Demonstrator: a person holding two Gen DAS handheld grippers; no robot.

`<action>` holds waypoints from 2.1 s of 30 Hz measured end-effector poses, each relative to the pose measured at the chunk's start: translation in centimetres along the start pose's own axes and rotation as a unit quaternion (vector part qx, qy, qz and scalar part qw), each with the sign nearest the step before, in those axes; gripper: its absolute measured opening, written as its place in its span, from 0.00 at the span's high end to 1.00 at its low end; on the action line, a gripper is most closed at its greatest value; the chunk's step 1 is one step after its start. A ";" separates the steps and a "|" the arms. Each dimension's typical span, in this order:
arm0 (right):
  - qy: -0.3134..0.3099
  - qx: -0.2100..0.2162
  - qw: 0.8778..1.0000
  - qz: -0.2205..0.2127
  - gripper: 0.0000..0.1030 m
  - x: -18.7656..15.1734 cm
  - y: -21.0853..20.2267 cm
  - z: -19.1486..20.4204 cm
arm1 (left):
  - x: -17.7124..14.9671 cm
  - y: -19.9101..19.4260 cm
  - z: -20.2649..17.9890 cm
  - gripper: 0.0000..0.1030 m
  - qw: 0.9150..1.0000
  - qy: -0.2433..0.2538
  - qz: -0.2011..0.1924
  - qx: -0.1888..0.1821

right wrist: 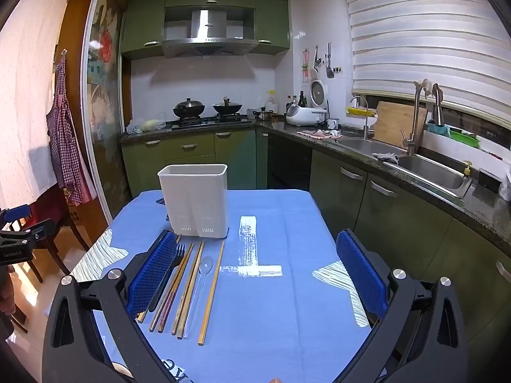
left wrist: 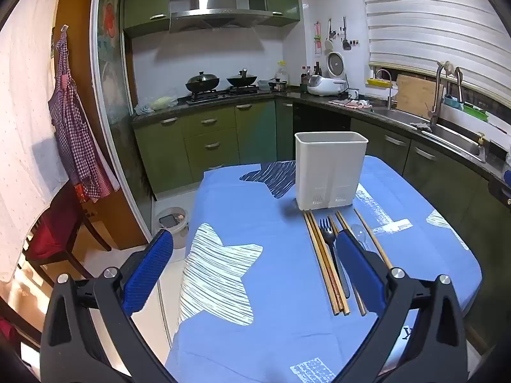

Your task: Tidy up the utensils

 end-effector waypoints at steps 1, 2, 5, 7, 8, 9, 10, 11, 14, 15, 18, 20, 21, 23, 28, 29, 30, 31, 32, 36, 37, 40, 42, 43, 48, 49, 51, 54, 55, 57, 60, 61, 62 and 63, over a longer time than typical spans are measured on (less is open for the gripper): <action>0.000 0.000 1.000 -0.001 0.04 0.0 0.0 0.0 | 0.0 0.0 0.0 0.06 1.000 -0.001 0.000 0.000; 0.001 0.000 1.000 -0.002 0.04 0.0 0.0 0.0 | 0.0 0.0 0.0 0.06 1.000 0.000 0.000 0.001; 0.001 0.001 1.000 -0.002 0.04 0.0 0.0 0.0 | 0.0 -0.2 -0.1 0.06 1.000 0.001 -0.002 0.004; 0.002 0.001 1.000 -0.003 0.04 0.0 0.0 0.0 | 0.0 -0.4 -0.3 0.06 1.000 0.003 -0.003 0.006; 0.002 0.001 1.000 -0.003 0.04 0.0 0.0 0.0 | 0.0 -0.5 -0.4 0.06 1.000 0.004 -0.004 0.007; 0.002 0.001 1.000 -0.003 0.04 0.0 0.0 0.0 | 0.0 -0.7 -0.5 0.06 1.000 0.005 -0.004 0.008; 0.002 0.001 1.000 -0.002 0.04 0.0 0.0 0.0 | 0.0 -0.1 -0.1 0.06 1.000 -0.003 0.003 -0.001; 0.002 0.001 1.000 -0.002 0.04 0.0 0.0 0.0 | -0.4 0.1 -0.2 0.06 1.000 -0.003 0.004 -0.001; 0.002 0.002 1.000 -0.002 0.04 0.0 0.0 0.0 | -0.7 0.1 -0.4 0.06 1.000 -0.001 0.005 -0.001; 0.001 0.002 1.000 -0.002 0.04 0.0 0.0 0.0 | -0.5 0.4 -0.5 0.06 1.000 -0.002 0.006 -0.002; 0.001 0.001 1.000 -0.001 0.04 0.0 0.0 0.0 | -0.8 0.5 -0.8 0.06 1.000 0.000 0.007 -0.001; 0.002 0.001 1.000 -0.001 0.04 -0.2 0.2 0.0 | -0.5 0.5 -0.3 0.06 1.000 -0.001 0.010 -0.003; 0.002 0.001 1.000 -0.001 0.04 -0.3 0.4 0.1 | -0.5 0.5 -0.3 0.06 1.000 -0.001 0.010 -0.003; 0.003 0.000 1.000 -0.002 0.04 -0.6 0.6 0.3 | -0.6 0.6 -0.4 0.06 1.000 -0.001 0.011 -0.003; 0.003 0.001 1.000 0.000 0.04 -0.9 0.4 0.2 | -0.6 0.7 -0.4 0.06 1.000 -0.001 0.013 -0.004; 0.003 0.002 1.000 0.000 0.04 -1.2 0.4 0.1 | -0.6 0.7 -0.5 0.06 1.000 -0.001 0.014 -0.005; 0.004 0.002 1.000 0.002 0.04 -0.7 0.7 0.3 | -0.6 0.8 -0.5 0.06 1.000 0.000 0.014 -0.004; 0.004 0.002 1.000 0.002 0.04 -0.8 0.7 0.3 | -0.6 0.8 -0.5 0.06 1.000 0.001 0.014 -0.004; 0.004 0.002 1.000 0.002 0.04 -0.8 0.7 0.3 | -0.6 0.7 -0.5 0.06 1.000 0.001 0.014 -0.004; 0.004 0.002 1.000 0.002 0.04 -0.7 0.7 0.3 | -0.7 0.7 -0.5 0.06 1.000 0.001 0.014 -0.003; 0.004 0.003 1.000 0.003 0.04 -0.8 0.7 0.3 | -0.7 0.7 -0.5 0.06 1.000 0.000 0.014 -0.004; 0.003 0.001 1.000 0.002 0.04 -0.8 0.7 0.3 | -0.8 0.8 -0.3 0.06 1.000 -0.001 0.015 -0.004; 0.004 0.002 1.000 0.002 0.04 -0.7 0.7 0.3 | -0.8 0.8 -0.3 0.06 1.000 -0.001 0.015 -0.003; 0.004 0.002 1.000 0.002 0.04 -0.7 0.7 0.3 | -0.8 0.8 -0.2 0.06 1.000 -0.001 0.015 -0.003; 0.004 0.002 1.000 0.003 0.04 -0.8 0.7 0.3 | -0.8 0.6 0.0 0.06 1.000 -0.004 0.011 0.000; 0.003 0.002 1.000 0.003 0.04 -0.7 0.7 0.3 | -0.7 0.5 0.2 0.06 1.000 -0.005 0.011 0.001; 0.003 0.003 1.000 0.003 0.04 -0.8 0.7 0.3 | -0.7 0.4 0.4 0.06 1.000 -0.005 0.010 0.003; 0.004 0.002 1.000 0.002 0.04 -0.7 0.7 0.4 | -0.6 0.2 0.6 0.06 1.000 -0.007 0.010 0.005; 0.004 0.002 1.000 0.003 0.04 -0.7 0.7 0.4 | -0.6 0.1 0.7 0.06 1.000 -0.007 0.010 0.006; 0.004 0.002 1.000 0.002 0.04 -0.7 0.7 0.4 | -0.3 0.2 0.6 0.06 1.000 -0.007 0.011 0.007; 0.004 0.002 1.000 0.003 0.04 -0.6 0.7 0.4 | -0.3 0.1 0.6 0.06 1.000 -0.008 0.011 0.007; 0.004 0.002 1.000 0.002 0.04 -0.6 0.7 0.4 | -0.3 0.1 0.6 0.06 1.000 -0.008 0.011 0.007; 0.004 0.002 1.000 0.002 0.04 -0.7 0.7 0.4 | -0.3 0.0 0.6 0.06 1.000 -0.008 0.011 0.007; 0.004 0.002 1.000 0.002 0.04 -0.6 0.7 0.4 | -0.3 0.0 0.7 0.06 1.000 -0.008 0.011 0.006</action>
Point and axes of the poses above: each gripper's, at about its wrist camera, not at the fingertips, and y roughly the way its jaws point, z to its left, x to its top, the point moved 2 cm from there along y, roughly the way its jaws point, and after that the axes turned 11 degrees about -x, right-handed, at the moved point
